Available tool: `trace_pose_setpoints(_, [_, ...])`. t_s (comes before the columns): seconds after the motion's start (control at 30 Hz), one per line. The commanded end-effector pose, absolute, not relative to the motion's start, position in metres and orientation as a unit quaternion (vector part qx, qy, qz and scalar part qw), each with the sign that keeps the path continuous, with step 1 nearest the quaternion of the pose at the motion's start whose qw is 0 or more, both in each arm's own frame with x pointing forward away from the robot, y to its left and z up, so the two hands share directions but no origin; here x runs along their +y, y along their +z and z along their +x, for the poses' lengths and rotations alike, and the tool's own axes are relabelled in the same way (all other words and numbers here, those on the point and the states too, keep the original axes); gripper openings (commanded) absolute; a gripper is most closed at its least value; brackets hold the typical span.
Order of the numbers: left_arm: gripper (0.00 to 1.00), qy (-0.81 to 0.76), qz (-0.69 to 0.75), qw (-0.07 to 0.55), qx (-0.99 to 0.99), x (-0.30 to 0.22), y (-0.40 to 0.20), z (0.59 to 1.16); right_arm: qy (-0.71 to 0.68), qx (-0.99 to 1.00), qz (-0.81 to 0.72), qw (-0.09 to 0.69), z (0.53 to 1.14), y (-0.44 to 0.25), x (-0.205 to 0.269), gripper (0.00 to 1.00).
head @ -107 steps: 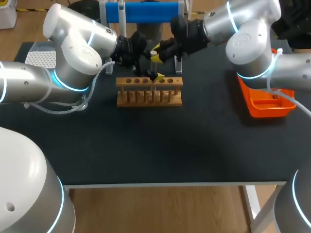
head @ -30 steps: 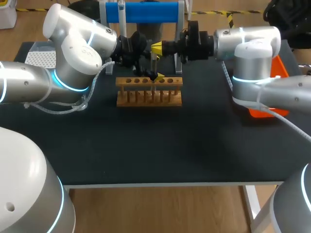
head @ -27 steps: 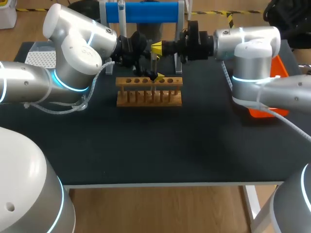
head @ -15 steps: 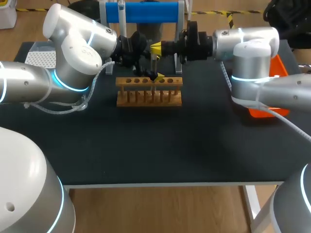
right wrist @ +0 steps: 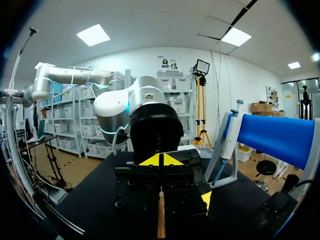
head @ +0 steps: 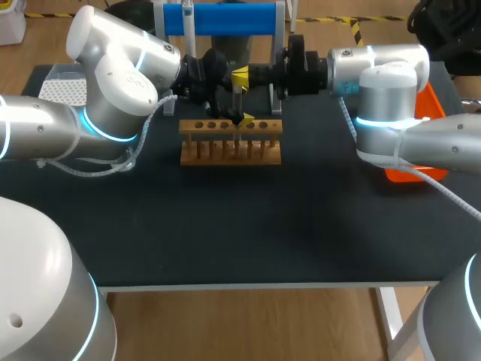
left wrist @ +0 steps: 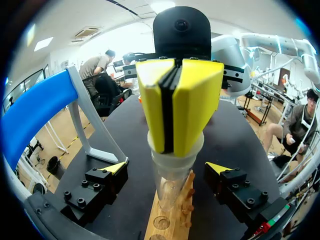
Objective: Invert the test tube, pick up the pipette, mount the tip to pipette, aspirate from beaker and dispense into the tube, eject the tip, return the pipette, and cap with the stopper.
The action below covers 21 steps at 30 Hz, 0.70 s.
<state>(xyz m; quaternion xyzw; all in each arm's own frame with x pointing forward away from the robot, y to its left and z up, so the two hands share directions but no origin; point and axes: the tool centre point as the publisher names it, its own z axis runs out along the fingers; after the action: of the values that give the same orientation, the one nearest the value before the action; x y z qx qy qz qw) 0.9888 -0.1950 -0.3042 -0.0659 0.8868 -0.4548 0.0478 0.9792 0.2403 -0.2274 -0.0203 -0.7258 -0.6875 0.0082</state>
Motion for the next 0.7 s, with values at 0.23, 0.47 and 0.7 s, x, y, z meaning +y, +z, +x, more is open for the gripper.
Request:
trace_pose_setpoints(0.23, [1.00, -0.454, -0.066, 0.047, 0.887, -0.195, -0.304, 0.990, -0.691, -0.722, -0.016, 0.008, 0.982, -0.233, 0.240, 0.00])
trace_pose_setpoints(0.47, [1.00, -0.454, -0.066, 0.047, 0.887, -0.195, -0.304, 0.990, -0.697, -0.717, -0.010, -0.011, 0.983, -0.212, 0.231, 0.00])
trace_pose_setpoints(0.7, [1.00, -0.454, -0.066, 0.047, 0.887, -0.195, -0.304, 0.990, -0.676, -0.735, -0.004, -0.053, 0.977, -0.191, 0.209, 0.87])
